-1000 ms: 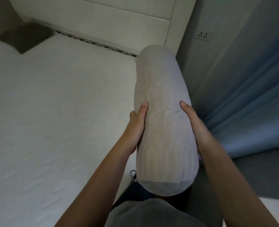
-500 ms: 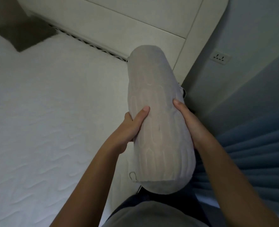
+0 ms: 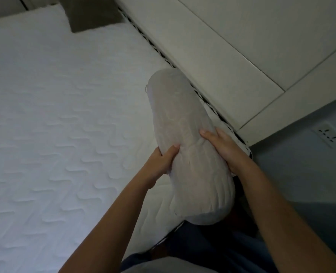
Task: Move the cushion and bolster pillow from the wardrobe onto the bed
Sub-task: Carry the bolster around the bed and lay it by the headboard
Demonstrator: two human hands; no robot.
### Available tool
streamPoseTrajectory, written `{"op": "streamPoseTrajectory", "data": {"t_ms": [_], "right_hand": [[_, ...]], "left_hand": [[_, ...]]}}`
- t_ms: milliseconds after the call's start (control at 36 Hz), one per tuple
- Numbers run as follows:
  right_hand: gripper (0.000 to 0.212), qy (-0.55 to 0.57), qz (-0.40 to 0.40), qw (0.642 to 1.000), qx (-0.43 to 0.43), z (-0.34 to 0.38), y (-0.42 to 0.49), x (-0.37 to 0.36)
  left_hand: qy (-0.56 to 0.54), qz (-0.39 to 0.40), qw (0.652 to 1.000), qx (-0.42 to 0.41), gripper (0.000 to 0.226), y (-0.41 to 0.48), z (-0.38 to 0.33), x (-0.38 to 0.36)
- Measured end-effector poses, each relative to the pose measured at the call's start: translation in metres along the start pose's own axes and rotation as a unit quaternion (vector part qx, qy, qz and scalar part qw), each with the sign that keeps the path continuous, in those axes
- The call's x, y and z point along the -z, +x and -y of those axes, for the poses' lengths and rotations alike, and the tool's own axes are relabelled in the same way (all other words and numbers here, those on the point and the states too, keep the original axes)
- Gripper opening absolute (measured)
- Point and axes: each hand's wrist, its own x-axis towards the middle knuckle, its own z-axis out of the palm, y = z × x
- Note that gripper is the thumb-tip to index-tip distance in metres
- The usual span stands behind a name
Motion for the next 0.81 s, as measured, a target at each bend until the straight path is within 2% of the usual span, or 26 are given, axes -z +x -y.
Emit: {"op": "streamPoseTrajectory", "data": {"t_ms": [167, 278, 361, 472, 611, 806], "right_hand": [[0.018, -0.065, 0.018, 0.997, 0.022, 0.009, 0.072, 0.038], [0.039, -0.108, 0.006, 0.994, 0.03, 0.005, 0.12, 0.065], [0.046, -0.116, 0.002, 0.993, 0.019, -0.001, 0.152, 0.083], [0.068, -0.147, -0.001, 0.989, 0.013, -0.012, 0.191, 0.103], [0.077, -0.208, -0.018, 0.978, 0.02, -0.02, 0.233, 0.129], [0.086, -0.287, -0.032, 0.957, 0.013, -0.046, 0.285, 0.168]], "left_hand": [[-0.026, -0.039, 0.998, 0.036, 0.052, 0.063, -0.012, -0.032], [-0.041, -0.033, 0.997, 0.065, 0.046, 0.108, -0.02, -0.054], [-0.067, -0.036, 0.994, 0.077, 0.042, 0.142, -0.025, -0.07], [-0.076, -0.032, 0.991, 0.101, 0.045, 0.187, -0.028, -0.09], [-0.081, -0.022, 0.991, 0.1, 0.03, 0.244, -0.033, -0.118], [-0.147, -0.02, 0.984, 0.095, 0.039, 0.306, -0.036, -0.163]]}}
